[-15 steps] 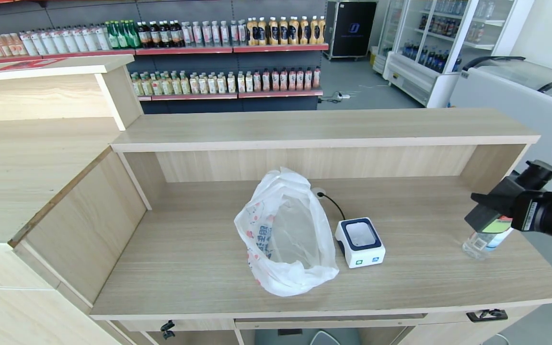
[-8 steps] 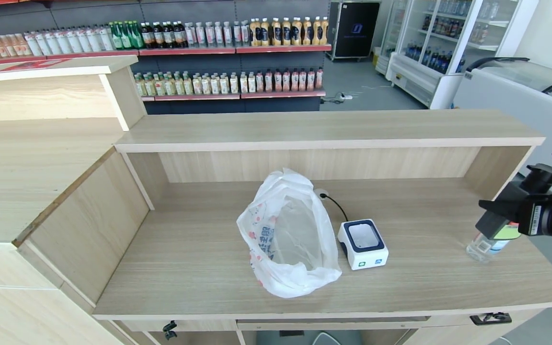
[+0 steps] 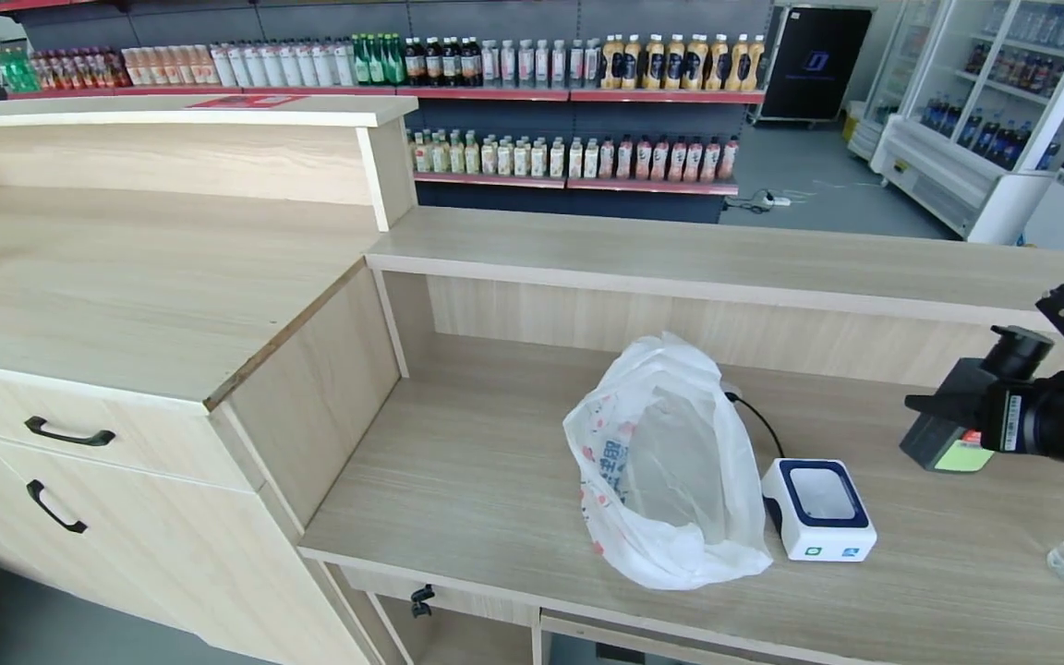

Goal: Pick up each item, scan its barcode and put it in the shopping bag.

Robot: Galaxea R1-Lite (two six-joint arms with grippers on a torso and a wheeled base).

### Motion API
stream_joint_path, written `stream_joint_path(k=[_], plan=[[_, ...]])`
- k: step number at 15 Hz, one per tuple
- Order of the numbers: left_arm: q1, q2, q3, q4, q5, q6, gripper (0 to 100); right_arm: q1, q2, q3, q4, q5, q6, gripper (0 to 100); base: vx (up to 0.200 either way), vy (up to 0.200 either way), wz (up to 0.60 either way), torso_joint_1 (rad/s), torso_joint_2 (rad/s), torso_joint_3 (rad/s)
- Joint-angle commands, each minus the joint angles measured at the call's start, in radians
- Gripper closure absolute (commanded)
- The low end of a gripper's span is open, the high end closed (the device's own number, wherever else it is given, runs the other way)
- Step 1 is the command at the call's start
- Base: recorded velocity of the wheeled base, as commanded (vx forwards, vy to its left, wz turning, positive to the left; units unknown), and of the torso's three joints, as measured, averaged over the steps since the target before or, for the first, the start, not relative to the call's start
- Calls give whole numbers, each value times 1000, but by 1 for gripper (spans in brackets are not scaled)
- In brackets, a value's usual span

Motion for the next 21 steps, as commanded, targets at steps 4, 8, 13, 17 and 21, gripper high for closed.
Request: stream_joint_path(k=[4, 8, 13, 17, 21], plan=[[-1, 0, 0, 0, 0, 0, 0, 0, 177, -217, 154, 1, 63, 100, 0, 0, 0, 0, 0, 0], [-1, 0, 0, 0, 0, 0, 0, 26, 280, -348, 268, -5, 61, 100, 0, 0, 0, 0, 0, 0], [-1, 0, 0, 0, 0, 0, 0, 103, 394, -409, 271, -8, 54, 100, 0, 0, 0, 0, 0, 0], [-1, 0, 0, 0, 0, 0, 0, 133, 466, -424, 263, -13, 0, 100, 0, 0, 0, 0, 0, 0], [-1, 2, 0, 0, 0, 0, 0, 158, 500, -420, 229, -13, -1, 100, 0, 0, 0, 0, 0, 0]])
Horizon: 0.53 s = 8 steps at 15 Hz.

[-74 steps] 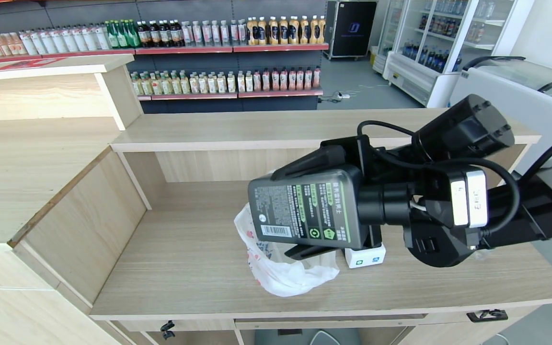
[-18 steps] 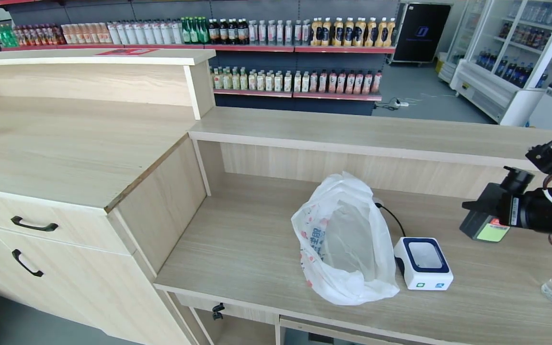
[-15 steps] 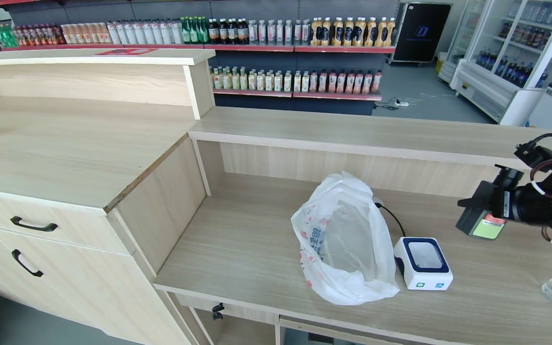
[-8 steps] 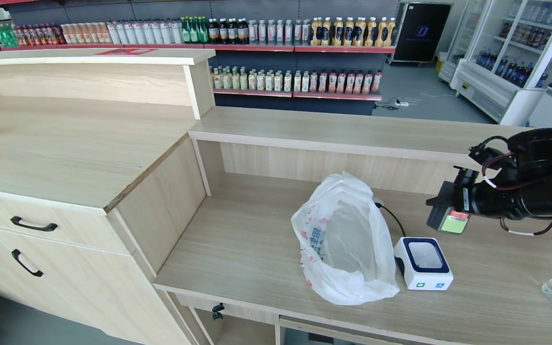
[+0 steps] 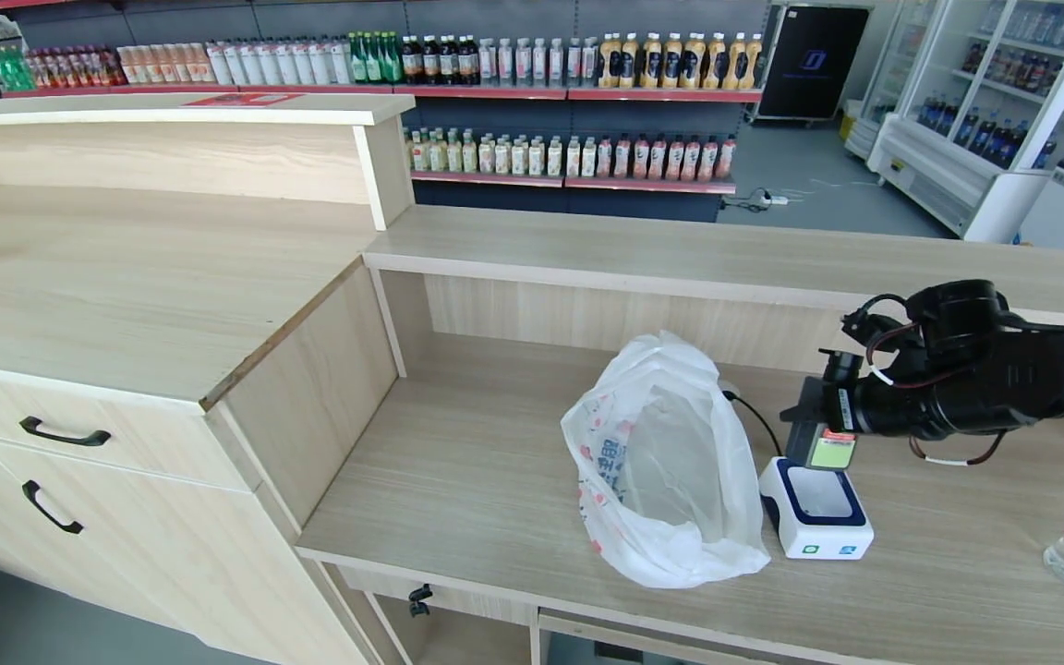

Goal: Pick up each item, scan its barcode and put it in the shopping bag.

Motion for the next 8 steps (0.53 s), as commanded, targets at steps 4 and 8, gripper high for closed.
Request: stream_joint_path(k=[4, 8], plan=[[2, 2, 0, 0, 0, 0, 0, 14, 52, 10, -38, -22, -24, 100, 0, 0, 0, 0, 0, 0], [2, 0, 0, 0, 0, 0, 0, 21, 71, 43, -101, -24, -27, 100, 0, 0, 0, 0, 0, 0]])
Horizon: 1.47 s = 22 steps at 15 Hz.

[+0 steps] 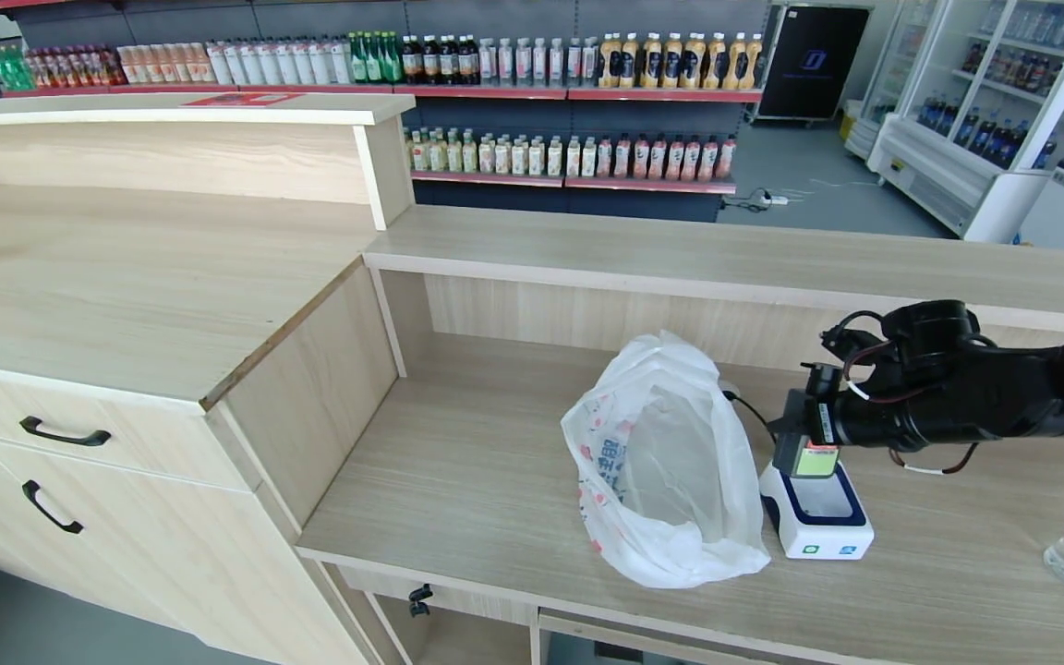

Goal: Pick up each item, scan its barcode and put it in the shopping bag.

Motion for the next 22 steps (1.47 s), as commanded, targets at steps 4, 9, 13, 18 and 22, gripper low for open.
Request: stream_joint_path(k=[4, 9, 13, 18, 22], plan=[[0, 2, 0, 0, 0, 2, 0, 5, 10, 23, -4, 0, -27, 100, 0, 0, 0, 0, 0, 0], [1, 0, 0, 0, 0, 0, 0, 9, 13, 36, -62, 2, -27, 100, 0, 0, 0, 0, 0, 0], [0, 0, 0, 0, 0, 0, 0, 10, 14, 36, -62, 2, -30, 100, 0, 0, 0, 0, 0, 0], [0, 2, 0, 0, 0, 0, 0, 9, -6, 54, -100, 2, -28, 100, 0, 0, 0, 0, 0, 0], [1, 0, 0, 0, 0, 0, 0, 5, -222, 186, -334, 2, -119, 100, 0, 0, 0, 0, 0, 0]])
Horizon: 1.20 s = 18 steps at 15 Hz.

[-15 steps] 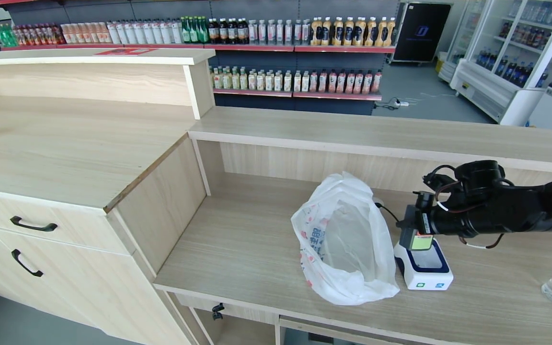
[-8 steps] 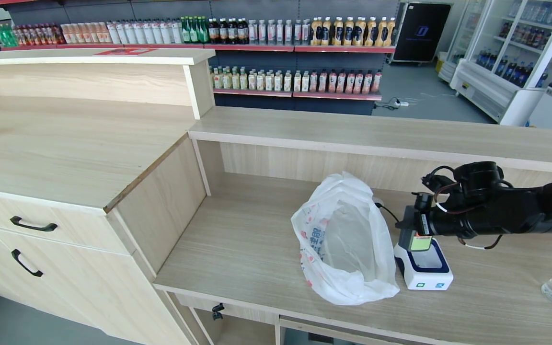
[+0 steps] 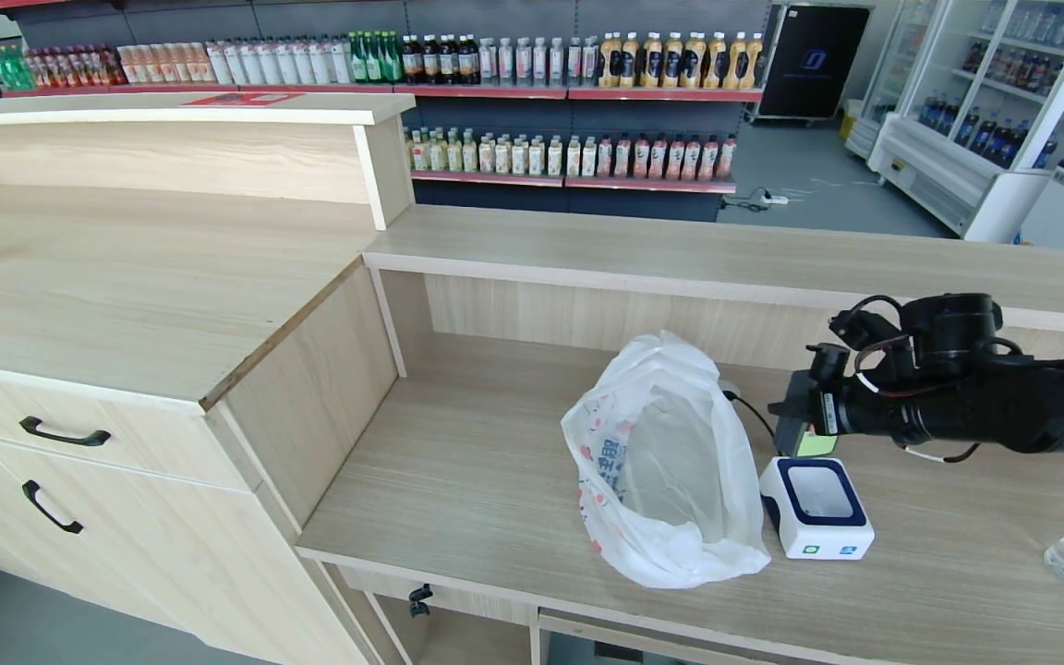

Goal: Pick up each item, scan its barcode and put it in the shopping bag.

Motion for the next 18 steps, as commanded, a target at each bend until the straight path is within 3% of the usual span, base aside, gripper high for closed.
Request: stream_joint_path(k=[1, 2, 4, 7, 10, 13, 18], plan=[[0, 0, 0, 0, 0, 0, 0, -16, -222, 168, -225, 0, -91, 100, 0, 0, 0, 0, 0, 0], [0, 2, 0, 0, 0, 0, 0, -59, -291, 285, -331, -1, -132, 100, 0, 0, 0, 0, 0, 0], [0, 0, 0, 0, 0, 0, 0, -166, -395, 415, -409, -24, -294, 100, 0, 0, 0, 0, 0, 0], [0, 0, 0, 0, 0, 0, 0, -220, -437, 406, -403, -18, -321, 100, 0, 0, 0, 0, 0, 0], [0, 2, 0, 0, 0, 0, 0, -192, -429, 399, -406, -26, -312, 100, 0, 0, 600, 1, 2, 4], [0, 0, 0, 0, 0, 0, 0, -80, -368, 366, -412, -142, -229, 100, 0, 0, 600, 2, 5, 1], [0, 2, 0, 0, 0, 0, 0, -11, -76, 302, -542, -121, -182, 100, 0, 0, 0, 0, 0, 0]])
